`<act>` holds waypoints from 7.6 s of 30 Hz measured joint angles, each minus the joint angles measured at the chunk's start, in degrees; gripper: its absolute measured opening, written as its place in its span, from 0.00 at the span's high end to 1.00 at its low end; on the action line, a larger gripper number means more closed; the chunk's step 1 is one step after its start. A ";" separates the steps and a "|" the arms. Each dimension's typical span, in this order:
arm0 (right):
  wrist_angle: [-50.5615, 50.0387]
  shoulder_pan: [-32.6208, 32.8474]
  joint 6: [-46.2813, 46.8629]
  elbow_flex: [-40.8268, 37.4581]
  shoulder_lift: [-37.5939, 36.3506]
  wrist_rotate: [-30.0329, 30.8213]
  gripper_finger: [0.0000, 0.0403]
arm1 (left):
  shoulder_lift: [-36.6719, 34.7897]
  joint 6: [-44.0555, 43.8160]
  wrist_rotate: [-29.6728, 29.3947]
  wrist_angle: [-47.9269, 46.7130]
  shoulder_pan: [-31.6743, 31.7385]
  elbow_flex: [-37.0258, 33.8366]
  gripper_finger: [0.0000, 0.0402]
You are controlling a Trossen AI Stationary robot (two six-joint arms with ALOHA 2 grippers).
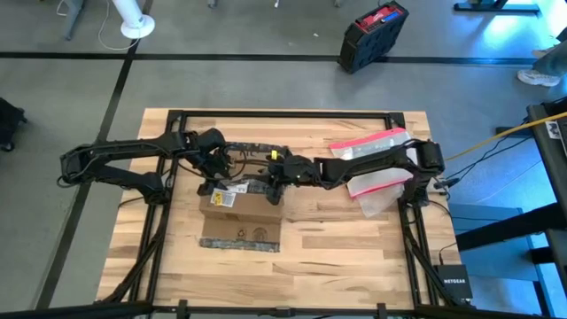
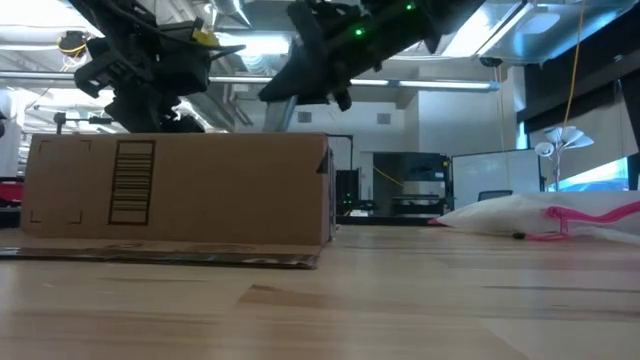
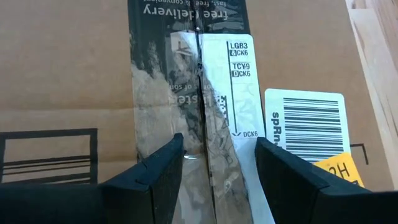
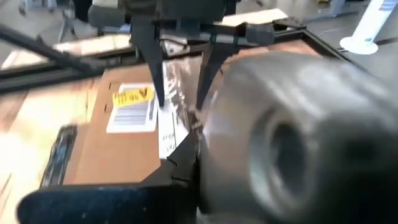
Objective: Unpack boxes
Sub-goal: Break down the cardboard box with the gray cutter until it is fully flat
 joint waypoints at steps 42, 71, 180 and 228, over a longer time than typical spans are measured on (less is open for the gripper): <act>-19.20 -0.51 5.42 0.00 -16.71 -1.00 0.82 | -0.59 -6.99 -6.34 -13.96 0.01 18.16 0.52; -16.09 -5.31 0.86 -0.02 -16.48 -8.77 0.82 | -1.90 -7.18 -28.85 -19.85 -7.09 19.96 0.52; -37.01 -8.22 3.81 12.90 -8.72 -21.61 0.82 | 12.57 -18.38 13.51 -15.55 -5.71 20.11 0.52; -4.30 -9.44 -2.76 4.29 -4.21 -31.64 0.83 | 12.50 -15.26 18.68 -14.58 9.31 20.11 0.52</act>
